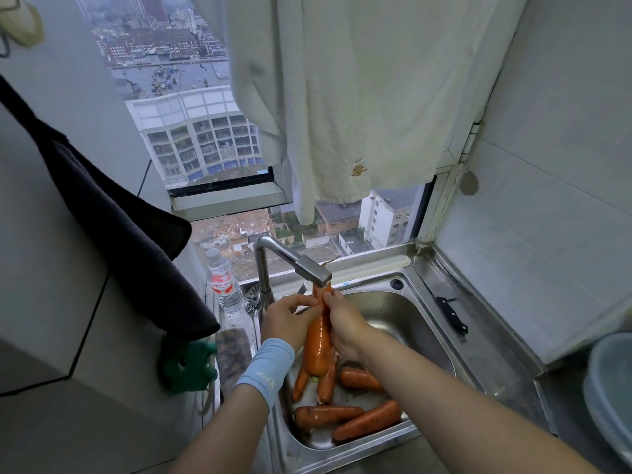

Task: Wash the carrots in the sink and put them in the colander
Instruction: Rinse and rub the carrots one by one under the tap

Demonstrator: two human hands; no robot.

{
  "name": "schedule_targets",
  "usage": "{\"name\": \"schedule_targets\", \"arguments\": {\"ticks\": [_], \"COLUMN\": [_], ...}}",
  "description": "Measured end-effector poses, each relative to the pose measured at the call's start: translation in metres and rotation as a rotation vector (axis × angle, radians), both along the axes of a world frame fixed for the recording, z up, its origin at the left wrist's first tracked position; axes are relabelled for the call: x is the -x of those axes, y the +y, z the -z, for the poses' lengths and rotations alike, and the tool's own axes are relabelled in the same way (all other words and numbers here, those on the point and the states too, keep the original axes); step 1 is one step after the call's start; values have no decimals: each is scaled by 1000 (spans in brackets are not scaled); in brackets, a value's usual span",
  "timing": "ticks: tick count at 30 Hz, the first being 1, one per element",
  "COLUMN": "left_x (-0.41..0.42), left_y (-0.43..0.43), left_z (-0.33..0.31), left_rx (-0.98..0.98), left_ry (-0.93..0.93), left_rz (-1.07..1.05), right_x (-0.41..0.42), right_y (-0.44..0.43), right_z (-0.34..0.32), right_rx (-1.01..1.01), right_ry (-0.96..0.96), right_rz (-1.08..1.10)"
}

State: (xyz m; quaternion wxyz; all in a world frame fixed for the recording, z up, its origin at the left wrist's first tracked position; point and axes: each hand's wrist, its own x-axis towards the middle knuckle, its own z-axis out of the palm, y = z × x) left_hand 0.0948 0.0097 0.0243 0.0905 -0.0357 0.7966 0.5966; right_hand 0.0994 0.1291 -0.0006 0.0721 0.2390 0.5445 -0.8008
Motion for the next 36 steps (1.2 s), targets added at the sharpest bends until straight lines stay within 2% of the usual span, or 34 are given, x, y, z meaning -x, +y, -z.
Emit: {"name": "schedule_targets", "arguments": {"ticks": [9,14,16,24,29,32,36], "left_x": [5,6,7,9,11,10,11], "left_y": [1,0,-1,3,4,5,5], "left_z": [-2,-4,-5,-6,4,3,-2], "left_rx": [98,-103,-123,-310,-237,-222,-251], "left_ry": [-42,-183,-191,-333,-291,-316,-331], "left_rz": [87,84,63,-19,54,142,118], "right_x": [-2,0,0,-9,-17,-16,-15], "right_y": [1,4,5,11,12,5,0], "right_z": [1,-2,-5,-10,-14,-19,-25], "right_rx": [-6,43,58,-118,-153,-151,-198], "right_ry": [-15,-22,-32,15,46,63,53], "right_rz": [3,37,19,-132,-221,-197,-171]}}
